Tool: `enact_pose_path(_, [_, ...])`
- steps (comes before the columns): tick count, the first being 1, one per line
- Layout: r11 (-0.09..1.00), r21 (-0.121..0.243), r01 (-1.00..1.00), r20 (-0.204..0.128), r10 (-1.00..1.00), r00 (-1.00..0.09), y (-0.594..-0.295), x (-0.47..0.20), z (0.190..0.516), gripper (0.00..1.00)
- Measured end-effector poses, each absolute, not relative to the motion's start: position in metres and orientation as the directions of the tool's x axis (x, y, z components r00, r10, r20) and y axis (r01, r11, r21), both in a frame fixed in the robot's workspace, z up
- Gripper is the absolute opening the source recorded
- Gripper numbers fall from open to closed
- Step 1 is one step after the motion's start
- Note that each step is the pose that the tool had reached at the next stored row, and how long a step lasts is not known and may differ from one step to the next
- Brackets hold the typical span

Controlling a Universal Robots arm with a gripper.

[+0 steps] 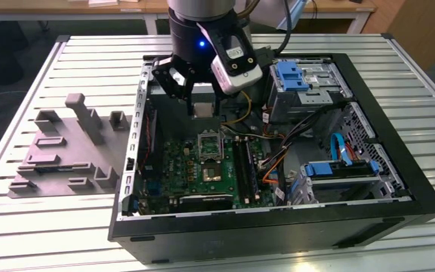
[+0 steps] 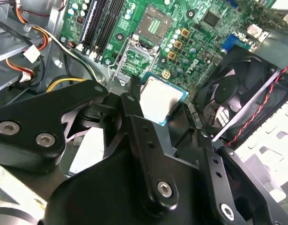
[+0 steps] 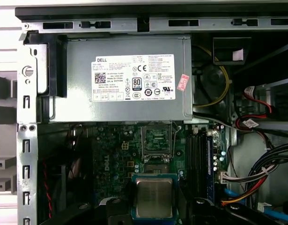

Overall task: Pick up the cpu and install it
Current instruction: 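Place the cpu into insertion slot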

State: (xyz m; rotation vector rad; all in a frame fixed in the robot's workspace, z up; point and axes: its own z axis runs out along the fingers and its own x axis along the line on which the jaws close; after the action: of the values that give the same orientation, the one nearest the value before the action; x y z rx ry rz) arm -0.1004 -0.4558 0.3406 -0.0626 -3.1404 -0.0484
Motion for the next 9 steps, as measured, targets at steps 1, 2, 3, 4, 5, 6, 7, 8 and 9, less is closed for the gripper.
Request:
enact_pose_path(1, [0.999,0.031,0.040,0.001,0.040,-0.999,-0.4559,-0.1004,0.3406,0.47])
enact_pose_path(2, [0.999,0.031,0.040,0.001,0.040,-0.999,-0.4559,-0.1004,0.3405,0.47])
enact_pose_path(3, [0.999,0.031,0.040,0.001,0.040,-0.999,-0.4558,-0.1004,0.3400,0.47])
enact_pose_path(4, [0.999,0.031,0.040,0.001,0.040,-0.999,-0.4558,-0.1004,0.3395,0.47])
enact_pose_path(5, [0.999,0.031,0.040,0.001,0.040,-0.999,-0.4558,-0.1004,0.3395,0.47])
enact_pose_path(6, [0.999,0.031,0.040,0.001,0.040,-0.999,-0.4558,-0.1004,0.3394,0.47])
enact_pose_path(7, [0.999,0.031,0.040,0.001,0.040,-0.999,-0.4558,-0.1004,0.3394,0.47])
enact_pose_path(8, [0.999,0.031,0.040,0.001,0.040,-0.999,-0.4558,-0.1004,0.3394,0.47])
enact_pose_path(9, [0.999,0.031,0.040,0.001,0.040,-0.999,-0.4558,-0.1004,0.3394,0.47])
